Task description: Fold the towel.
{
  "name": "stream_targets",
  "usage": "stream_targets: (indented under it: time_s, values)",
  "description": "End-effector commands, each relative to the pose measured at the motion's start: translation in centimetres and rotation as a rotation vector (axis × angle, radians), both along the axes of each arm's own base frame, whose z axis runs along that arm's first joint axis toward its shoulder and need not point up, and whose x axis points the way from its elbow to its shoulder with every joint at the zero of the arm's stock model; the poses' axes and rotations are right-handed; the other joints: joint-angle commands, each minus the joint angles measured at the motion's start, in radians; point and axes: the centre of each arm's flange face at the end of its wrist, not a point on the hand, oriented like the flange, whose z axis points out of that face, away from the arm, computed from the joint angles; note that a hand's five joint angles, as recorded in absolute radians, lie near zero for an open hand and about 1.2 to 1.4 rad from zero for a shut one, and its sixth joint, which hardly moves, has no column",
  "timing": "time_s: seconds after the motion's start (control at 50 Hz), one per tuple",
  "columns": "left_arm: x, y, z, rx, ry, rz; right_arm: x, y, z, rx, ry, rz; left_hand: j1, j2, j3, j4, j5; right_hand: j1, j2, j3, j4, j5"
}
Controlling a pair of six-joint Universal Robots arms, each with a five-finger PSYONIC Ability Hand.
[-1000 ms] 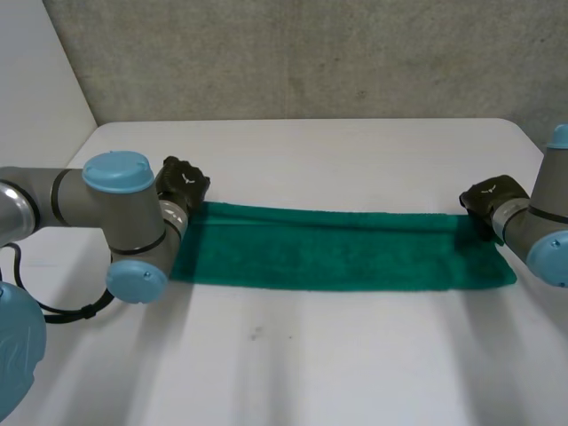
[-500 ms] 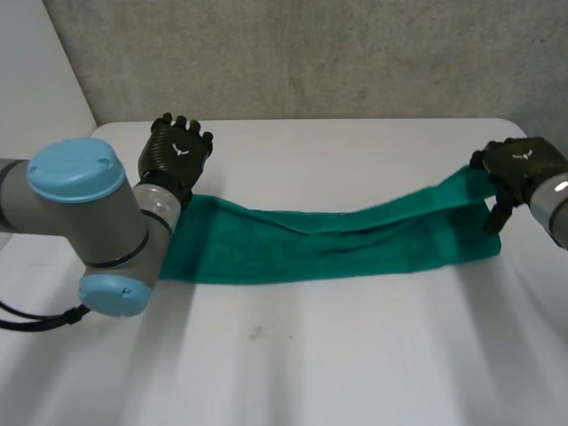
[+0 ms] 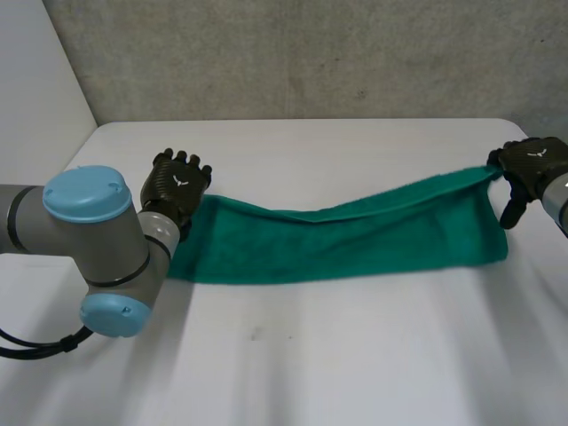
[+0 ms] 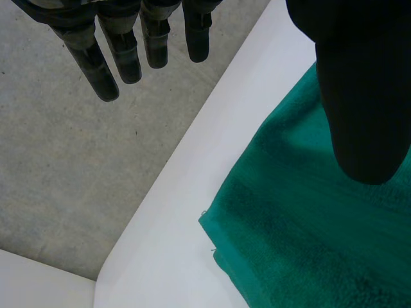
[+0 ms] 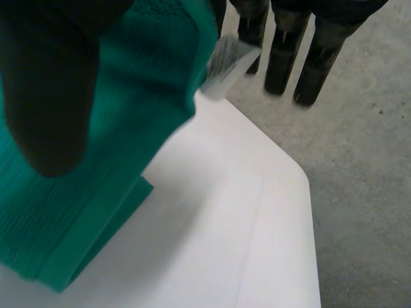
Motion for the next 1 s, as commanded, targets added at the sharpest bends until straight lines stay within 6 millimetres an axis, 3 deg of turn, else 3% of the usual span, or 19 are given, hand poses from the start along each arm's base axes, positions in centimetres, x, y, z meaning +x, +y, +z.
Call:
stream_targets:
  time_s: [0.02,0.18,0.24,0.36,0.46,0.56,0.76,0.82,0.84,0.88,0.9,0.94,1.0]
  values:
    - [-0.1,-0.3,-0.3,-0.002,0.001,0.001,-0.4,-4.1,-1.3,0.006,-0.047,-0.091,-0.019,-0.027,-0.038,-0.028,-0.047,-0.144,-0.177,-0.177,-0.178,-0.185]
    - [0.0,-0.1,-0.6,0.010,-0.003,0.000,-0.7,-3.8,-1.4,0.038,-0.076,-0.111,-0.020,-0.027,-0.038,-0.028,-0.047,-0.144,-0.177,-0.177,-0.178,-0.185]
    - [0.0,-0.1,-0.7,0.013,-0.003,-0.005,-0.8,-3.4,-1.4,0.065,-0.082,-0.111,-0.020,-0.027,-0.038,-0.028,-0.047,0.226,0.193,0.193,0.192,0.185]
    - [-0.4,0.1,-0.8,0.016,-0.002,-0.048,-1.2,-2.4,-2.4,0.144,-0.072,-0.111,-0.014,-0.021,-0.032,-0.022,-0.041,0.551,0.517,0.517,0.516,0.509]
    - [-0.7,-0.3,-1.0,0.006,0.006,-0.068,-1.6,-1.3,-2.2,0.171,-0.057,-0.068,0.001,-0.006,-0.017,-0.007,-0.026,0.539,0.505,0.506,0.504,0.498]
    - [-0.9,-2.1,-1.8,0.002,0.021,-0.088,-2.2,-0.4,-1.4,0.169,-0.076,-0.043,0.001,-0.006,-0.017,-0.007,-0.026,0.545,0.511,0.512,0.510,0.504]
    - [-2.1,-4.9,-2.5,0.011,0.113,-0.143,-1.7,0.8,-0.7,0.147,-0.091,0.005,0.022,0.014,0.003,0.013,-0.005,0.545,0.511,0.512,0.510,0.504]
    - [-2.4,-5.5,-3.0,0.022,0.119,-0.148,-1.7,0.5,-0.5,0.114,-0.086,0.018,0.022,0.014,0.003,0.013,-0.005,0.530,0.497,0.497,0.496,0.489]
    - [-2.4,-5.6,-3.1,0.027,0.117,-0.150,-1.6,0.3,-0.2,0.093,-0.080,0.021,0.024,0.017,0.006,0.016,-0.003,0.434,0.401,0.401,0.400,0.393]
    - [-2.5,-5.7,-3.4,0.040,0.113,-0.150,-1.7,-0.3,0.2,0.065,-0.086,0.017,0.025,0.017,0.006,0.016,-0.003,0.018,-0.016,-0.015,-0.017,-0.023]
    - [-2.5,-5.6,-3.4,0.043,0.112,-0.150,-1.7,-0.6,0.2,0.060,-0.088,0.015,0.025,0.017,0.006,0.016,-0.003,-0.059,-0.093,-0.092,-0.094,-0.100]
    - [-2.4,-5.6,-3.5,0.047,0.112,-0.150,-2.0,-1.7,0.9,0.026,-0.083,-0.003,0.025,0.017,0.006,0.016,-0.003,0.010,-0.024,-0.023,-0.025,-0.031]
    - [-2.4,-5.4,-3.5,0.053,0.110,-0.151,-2.1,-2.7,0.0,0.060,-0.076,-0.040,0.025,0.017,0.006,0.016,-0.003,0.242,0.208,0.209,0.207,0.201]
